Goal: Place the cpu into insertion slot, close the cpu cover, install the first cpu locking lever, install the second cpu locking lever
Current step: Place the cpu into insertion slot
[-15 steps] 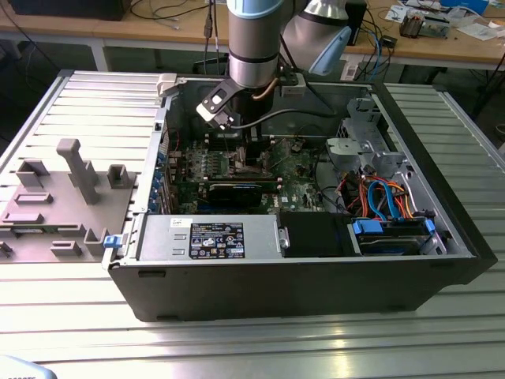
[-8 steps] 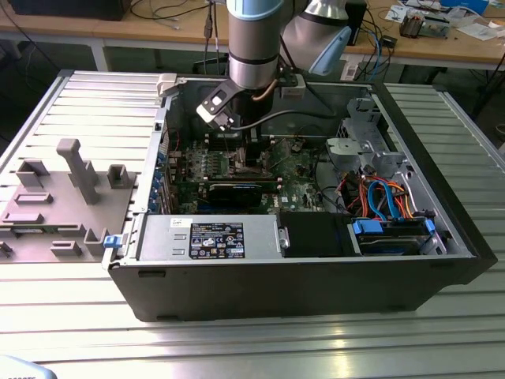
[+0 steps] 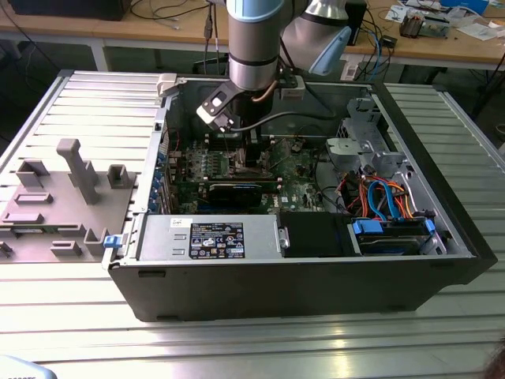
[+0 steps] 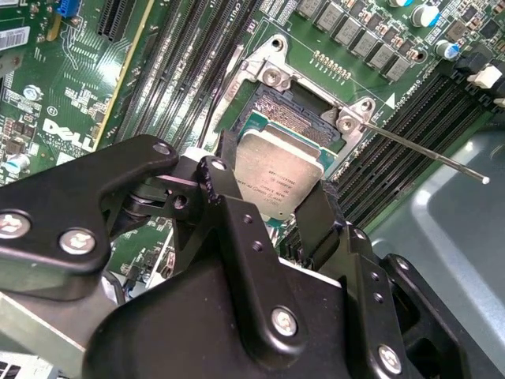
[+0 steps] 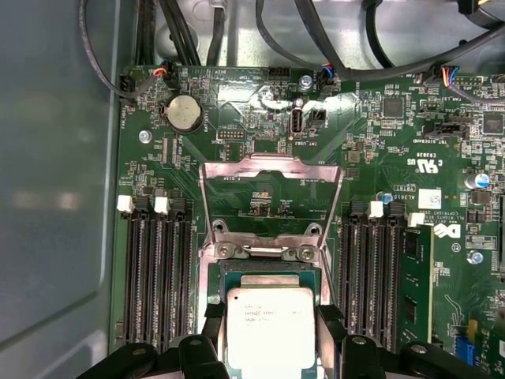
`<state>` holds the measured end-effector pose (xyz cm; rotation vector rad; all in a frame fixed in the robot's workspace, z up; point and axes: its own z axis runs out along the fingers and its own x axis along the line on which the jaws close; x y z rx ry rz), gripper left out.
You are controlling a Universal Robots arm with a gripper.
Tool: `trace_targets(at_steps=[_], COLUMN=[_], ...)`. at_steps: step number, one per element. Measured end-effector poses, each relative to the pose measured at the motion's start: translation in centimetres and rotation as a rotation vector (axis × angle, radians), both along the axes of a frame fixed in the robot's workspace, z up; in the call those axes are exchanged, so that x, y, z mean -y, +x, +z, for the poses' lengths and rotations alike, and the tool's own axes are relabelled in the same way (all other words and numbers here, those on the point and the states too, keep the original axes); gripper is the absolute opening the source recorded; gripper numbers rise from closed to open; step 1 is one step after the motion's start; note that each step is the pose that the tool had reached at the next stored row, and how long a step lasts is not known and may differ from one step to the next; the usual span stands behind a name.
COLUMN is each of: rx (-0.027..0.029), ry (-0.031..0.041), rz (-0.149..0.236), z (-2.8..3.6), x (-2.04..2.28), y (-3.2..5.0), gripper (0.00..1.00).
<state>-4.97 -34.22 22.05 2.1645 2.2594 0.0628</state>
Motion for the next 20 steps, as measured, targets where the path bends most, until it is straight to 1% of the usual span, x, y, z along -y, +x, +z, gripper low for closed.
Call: trace_targets(at_steps=[20], rx=[0.0], ry=[0.0], rz=[0.0], z=[-0.49], x=[0.0], y=[0.0], gripper=[0.55])
